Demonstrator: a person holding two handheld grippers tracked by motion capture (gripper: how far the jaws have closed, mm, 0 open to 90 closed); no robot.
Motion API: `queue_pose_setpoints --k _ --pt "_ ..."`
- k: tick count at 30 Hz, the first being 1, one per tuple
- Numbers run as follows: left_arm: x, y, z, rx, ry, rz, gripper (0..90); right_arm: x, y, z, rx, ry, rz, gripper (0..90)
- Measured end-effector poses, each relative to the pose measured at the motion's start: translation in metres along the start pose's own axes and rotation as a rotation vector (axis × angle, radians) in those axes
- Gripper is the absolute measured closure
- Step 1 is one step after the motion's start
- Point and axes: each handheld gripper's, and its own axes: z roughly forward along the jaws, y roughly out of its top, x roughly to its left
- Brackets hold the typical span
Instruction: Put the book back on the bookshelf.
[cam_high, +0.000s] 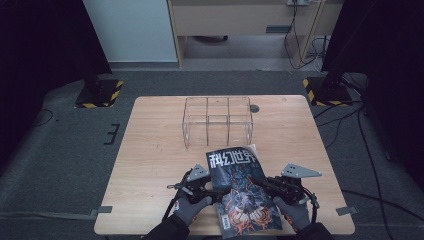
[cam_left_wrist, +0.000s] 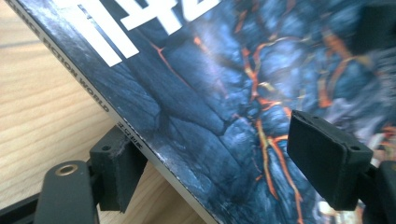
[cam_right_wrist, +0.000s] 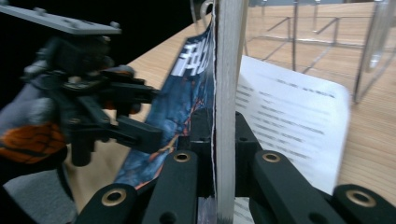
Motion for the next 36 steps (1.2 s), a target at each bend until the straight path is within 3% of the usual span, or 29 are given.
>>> queue_pose_setpoints --k 4,6,10,15,18,24,29,33,36 --pt "-0.004 0.002 -0.002 -0.021 -0.008 0.009 23.4 -0.005 -0.002 0.002 0.019 -0.017 0.018 83.5" --pt "-0.011 0.004 -0.002 -0.029 0.001 0.051 23.2 -0.010 -0.004 0.005 0.040 -0.025 0.022 83.6" --pt "-0.014 0.005 -0.003 -0.033 0.000 0.060 23.0 -0.011 -0.004 0.005 0.044 -0.019 0.025 83.6" --pt "-0.014 0.006 -0.001 -0.031 -0.022 0.058 23.8 -0.011 -0.004 0.005 0.031 0.013 0.016 83.7" --pt "-0.018 0.006 0.003 -0.025 -0.016 0.081 23.6 -0.006 -0.002 0.006 0.022 0.047 0.002 83.7" --pt "-0.017 0.009 0.000 -0.037 -0.020 0.070 26.5 -0.005 -0.002 0.006 0.008 0.071 0.001 83.7" --pt "-0.013 0.012 -0.002 -0.072 -0.028 0.035 27.3 -0.004 -0.001 0.007 0.005 0.099 0.003 83.7" --pt "-0.012 0.013 -0.003 -0.068 -0.021 0.025 34.1 -0.003 -0.001 0.009 0.007 0.107 -0.001 83.6" --pt "-0.013 0.014 -0.004 -0.059 -0.006 0.041 39.0 -0.004 -0.001 0.010 0.007 0.105 -0.004 83.5"
